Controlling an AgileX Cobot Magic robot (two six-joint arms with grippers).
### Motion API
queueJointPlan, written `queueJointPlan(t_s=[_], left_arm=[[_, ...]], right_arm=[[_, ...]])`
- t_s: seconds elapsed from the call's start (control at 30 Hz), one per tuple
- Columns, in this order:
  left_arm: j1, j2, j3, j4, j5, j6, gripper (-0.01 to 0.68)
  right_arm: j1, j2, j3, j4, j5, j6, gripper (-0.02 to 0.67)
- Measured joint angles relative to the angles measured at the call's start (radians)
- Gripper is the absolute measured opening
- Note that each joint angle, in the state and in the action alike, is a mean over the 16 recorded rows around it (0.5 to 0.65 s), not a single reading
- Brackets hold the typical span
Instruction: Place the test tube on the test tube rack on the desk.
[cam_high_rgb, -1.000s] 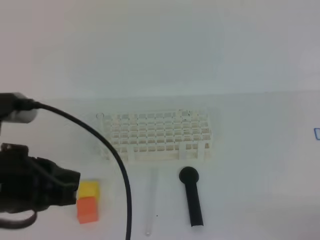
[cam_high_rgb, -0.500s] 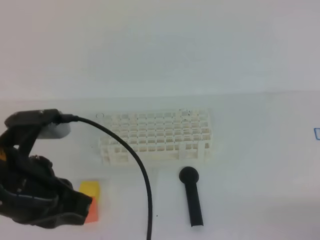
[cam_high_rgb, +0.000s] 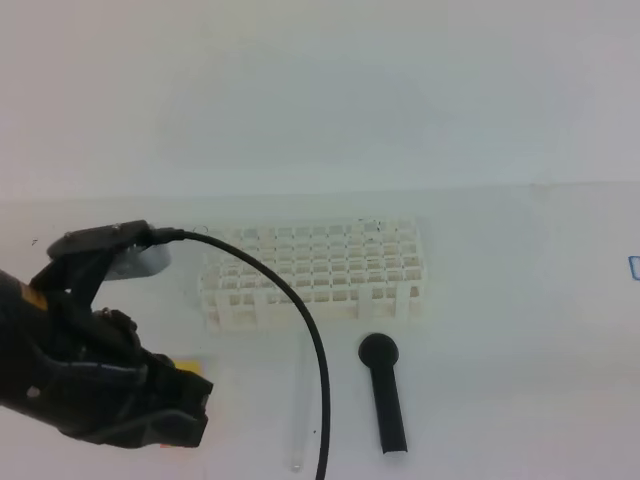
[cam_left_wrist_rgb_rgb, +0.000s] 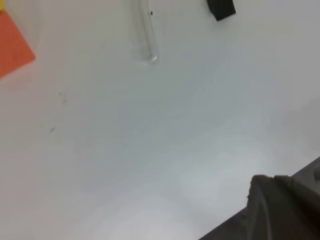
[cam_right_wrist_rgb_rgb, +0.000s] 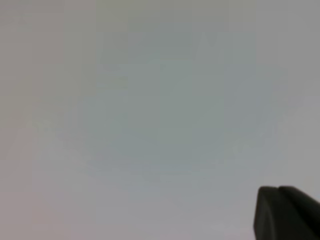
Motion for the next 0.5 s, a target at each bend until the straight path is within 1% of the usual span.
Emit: queueJointPlan(t_s=[0.07, 0.17, 0.27, 0.37, 0.43, 0.5], left_arm=[[0.0, 0.007, 0.0, -0.003, -0.008, -0.004, -0.001], [0.0, 0.02, -0.001, -0.005, -0.014, -0.01, -0.001], [0.0, 0.033, -0.001, -0.009, -0.015, -0.012, -0.001], [0.0, 0.044, -0.001, -0.024, -0.013, -0.002, -0.001], [0.0, 0.051, -0.001, -0.04, -0.015, 0.01, -0.001], [-0.001, 0.056, -0.001, -0.056, -0.025, 0.022, -0.001]], right_arm=[[0.0, 0.021, -0.062, -0.133, 0.026, 0.15, -0.001], [0.0, 0.077, -0.168, -0.372, 0.07, 0.362, -0.001], [0.0, 0.164, -0.278, -0.623, 0.065, 0.532, -0.001], [0.0, 0.277, -0.37, -0.836, -0.01, 0.63, -0.001], [0.001, 0.361, -0.417, -0.943, -0.084, 0.65, -0.001], [0.004, 0.443, -0.453, -1.026, -0.165, 0.64, -0.001]])
